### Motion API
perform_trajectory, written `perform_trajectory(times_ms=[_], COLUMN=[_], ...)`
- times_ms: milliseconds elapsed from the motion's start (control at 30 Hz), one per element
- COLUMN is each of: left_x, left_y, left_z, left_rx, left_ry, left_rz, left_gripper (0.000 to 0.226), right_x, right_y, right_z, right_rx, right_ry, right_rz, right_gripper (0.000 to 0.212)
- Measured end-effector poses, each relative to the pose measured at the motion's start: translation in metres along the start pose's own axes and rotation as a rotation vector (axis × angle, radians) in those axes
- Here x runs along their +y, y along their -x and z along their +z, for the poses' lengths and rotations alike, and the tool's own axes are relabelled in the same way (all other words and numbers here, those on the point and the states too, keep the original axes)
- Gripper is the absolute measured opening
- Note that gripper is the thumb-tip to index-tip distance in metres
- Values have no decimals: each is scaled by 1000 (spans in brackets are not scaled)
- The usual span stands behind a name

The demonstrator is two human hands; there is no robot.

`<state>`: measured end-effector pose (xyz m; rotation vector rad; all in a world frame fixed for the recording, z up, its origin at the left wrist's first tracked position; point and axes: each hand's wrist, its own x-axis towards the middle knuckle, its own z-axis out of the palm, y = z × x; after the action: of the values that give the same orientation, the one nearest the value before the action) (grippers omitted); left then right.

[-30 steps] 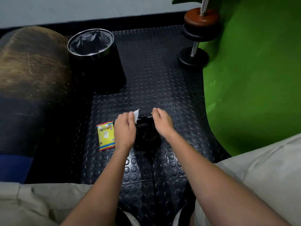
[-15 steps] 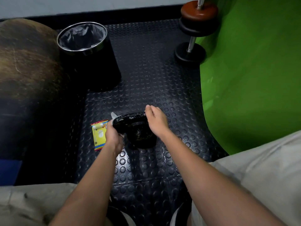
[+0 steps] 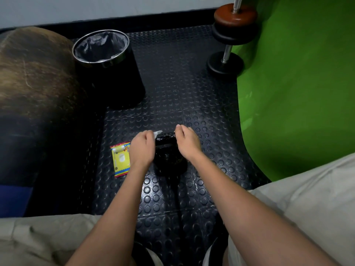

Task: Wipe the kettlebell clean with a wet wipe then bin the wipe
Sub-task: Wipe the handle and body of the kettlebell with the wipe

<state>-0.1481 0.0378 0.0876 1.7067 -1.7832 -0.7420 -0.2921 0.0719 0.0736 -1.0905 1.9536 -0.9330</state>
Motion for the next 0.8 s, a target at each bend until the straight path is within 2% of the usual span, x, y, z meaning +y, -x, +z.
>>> perform_trajectory(times_ms=[100, 167, 233, 333, 433, 533, 633, 700, 800], left_x=[-7, -11, -15, -24, -21, -19, -18, -17, -24], left_y=[2, 8, 15, 17, 20, 17, 11, 9, 3], left_z=[7, 14, 19, 23, 23, 21, 16, 12, 11], left_rx=[37, 89, 148, 228, 223, 172, 76, 0, -45], left_ry=[-136, -122, -38, 102, 271, 548, 923, 1041, 1030], left_rz=[222, 270, 244, 107, -101, -411, -786, -849, -816], left_gripper=[39, 39, 37, 33, 32, 39, 48, 36, 33], right_x=[2, 3, 3, 0, -2, -3, -3, -3, -3], right_y=[0, 1, 1, 1, 1, 0, 0, 0, 0], right_z=[-2, -5, -5, -2, 1, 0, 2, 3, 2], right_rx=[-10, -20, -25, -19, -13, -9, -1, 0, -5], right_ry=[-20, -41, -40, -6, 13, -4, 1, -10, -12], right_rz=[8, 13, 5, -25, -30, -23, -25, -20, -15], right_gripper=[43, 44, 44, 44, 44, 44, 45, 45, 45])
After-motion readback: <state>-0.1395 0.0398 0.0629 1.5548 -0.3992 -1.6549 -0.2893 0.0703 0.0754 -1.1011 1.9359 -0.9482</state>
